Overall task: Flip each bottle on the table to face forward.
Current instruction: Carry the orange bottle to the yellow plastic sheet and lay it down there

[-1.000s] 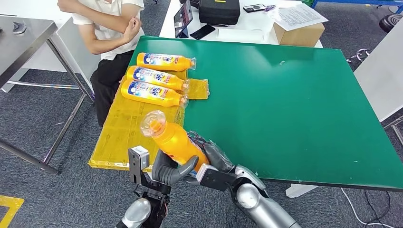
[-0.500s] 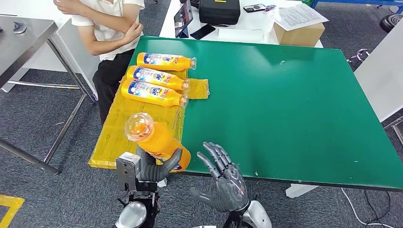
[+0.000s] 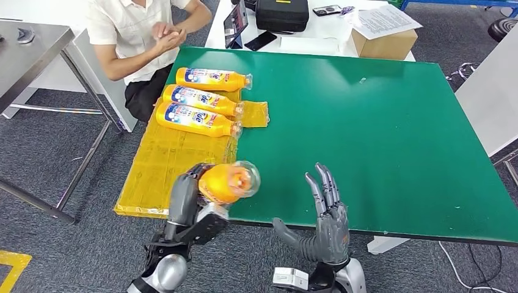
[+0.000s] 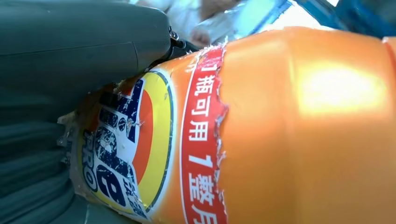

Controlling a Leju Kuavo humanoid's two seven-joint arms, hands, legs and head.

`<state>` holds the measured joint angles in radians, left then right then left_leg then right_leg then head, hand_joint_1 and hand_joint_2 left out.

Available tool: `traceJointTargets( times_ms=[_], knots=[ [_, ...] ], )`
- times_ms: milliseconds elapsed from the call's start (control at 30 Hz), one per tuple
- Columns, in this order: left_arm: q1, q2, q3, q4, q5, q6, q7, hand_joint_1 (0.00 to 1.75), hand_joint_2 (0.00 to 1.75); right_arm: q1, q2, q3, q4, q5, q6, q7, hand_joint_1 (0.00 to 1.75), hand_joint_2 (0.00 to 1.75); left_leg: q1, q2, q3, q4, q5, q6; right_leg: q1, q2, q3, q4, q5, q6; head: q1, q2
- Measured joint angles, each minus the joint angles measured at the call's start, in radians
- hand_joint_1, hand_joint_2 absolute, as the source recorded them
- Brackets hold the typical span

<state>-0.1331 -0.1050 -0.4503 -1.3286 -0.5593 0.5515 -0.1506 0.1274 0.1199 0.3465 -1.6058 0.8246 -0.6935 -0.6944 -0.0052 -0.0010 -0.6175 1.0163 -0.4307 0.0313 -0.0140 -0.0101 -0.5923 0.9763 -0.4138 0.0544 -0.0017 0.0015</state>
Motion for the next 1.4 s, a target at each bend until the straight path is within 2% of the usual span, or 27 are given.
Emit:
traceJointTargets(
  times_ms=[133,300,333,433,467,500,633,767,900,1067,1267,1400],
  knots=[
    [-0.087,0.014,-0.001,0.102,-0.2,-0.117,0.111,1.75,1.75,-0.026,-0.002,0.014,0.017,-0.059,0.0,-0.001,0.0,1.75,0.0,0.001,0.0,0.0,0.001,-0.001,0.0,0.0,0.0,0.0,0.001,0.0,0.0,0.0],
    [-0.255,0.011,-0.003,0.308,-0.229,-0.268,0.145,1.71,1.75,-0.078,-0.005,0.057,0.055,-0.116,0.0,-0.002,0.0,1.75,0.0,0.0,0.0,0.0,0.003,-0.001,0.0,0.0,0.0,0.001,0.001,0.0,0.0,0.0],
    [-0.285,0.008,-0.002,0.348,-0.22,-0.292,0.146,1.53,1.75,-0.085,-0.005,0.065,0.062,-0.126,0.0,-0.002,0.0,1.75,0.0,0.0,0.0,0.0,0.004,-0.001,0.0,0.0,0.0,0.001,0.001,0.0,0.0,0.0],
    [-0.357,-0.001,0.0,0.451,-0.202,-0.338,0.145,0.42,1.75,-0.101,-0.007,0.086,0.081,-0.148,0.0,-0.002,0.0,1.75,0.0,0.0,0.0,0.0,0.004,-0.001,0.0,0.0,0.001,0.001,0.001,0.0,0.0,0.0],
    [-0.375,-0.005,0.0,0.476,-0.197,-0.347,0.143,0.23,1.75,-0.104,-0.007,0.091,0.086,-0.152,0.0,-0.002,0.0,1.75,0.0,0.0,0.0,0.0,0.004,-0.001,0.0,0.0,0.001,0.001,0.001,0.0,0.0,0.0],
    [-0.391,-0.009,0.0,0.499,-0.19,-0.356,0.14,0.23,1.75,-0.107,-0.008,0.096,0.09,-0.157,0.0,-0.002,0.0,1.75,0.0,0.0,0.0,0.0,0.004,-0.001,0.0,0.0,0.001,0.001,0.001,0.0,0.0,0.0],
    [-0.437,-0.022,0.006,0.581,-0.16,-0.384,0.124,0.0,1.75,-0.115,-0.014,0.113,0.105,-0.171,0.0,-0.002,0.0,1.75,0.0,0.0,0.0,0.0,0.003,-0.001,0.0,0.0,0.001,0.001,0.001,0.0,0.0,0.0],
    [-0.454,-0.036,0.019,0.635,-0.119,-0.405,0.109,0.0,1.75,-0.118,-0.018,0.123,0.118,-0.173,0.0,-0.002,0.0,1.75,0.0,0.0,0.0,0.0,0.003,-0.001,0.0,0.0,0.001,0.001,0.001,0.0,0.0,0.0],
    [-0.475,-0.051,0.041,0.685,-0.043,-0.477,0.079,0.0,1.75,-0.124,-0.025,0.127,0.133,-0.177,0.0,-0.002,0.0,1.75,0.0,0.0,0.0,0.0,0.003,-0.001,0.0,0.0,0.001,0.001,0.001,0.0,0.0,0.0],
    [-0.489,-0.061,0.056,0.715,-0.022,-0.502,0.07,0.0,1.75,-0.128,-0.031,0.131,0.146,-0.179,0.0,-0.003,0.0,1.75,0.0,0.0,0.0,0.0,0.003,-0.001,0.0,0.0,0.001,0.001,0.001,0.0,0.0,0.0],
    [-0.512,-0.062,0.068,0.74,0.029,-0.598,0.029,0.0,1.75,-0.132,-0.039,0.133,0.156,-0.186,0.0,-0.003,0.0,1.75,0.0,-0.001,0.0,0.0,0.003,-0.001,0.0,0.0,0.001,0.001,0.001,0.0,0.0,0.0],
    [-0.518,-0.062,0.066,0.752,0.037,-0.598,0.013,0.0,1.75,-0.138,-0.044,0.133,0.162,-0.196,0.0,-0.003,0.0,1.75,0.0,-0.001,0.001,0.0,0.003,-0.001,0.0,0.0,0.001,0.001,0.001,0.0,0.0,0.0]
  ],
)
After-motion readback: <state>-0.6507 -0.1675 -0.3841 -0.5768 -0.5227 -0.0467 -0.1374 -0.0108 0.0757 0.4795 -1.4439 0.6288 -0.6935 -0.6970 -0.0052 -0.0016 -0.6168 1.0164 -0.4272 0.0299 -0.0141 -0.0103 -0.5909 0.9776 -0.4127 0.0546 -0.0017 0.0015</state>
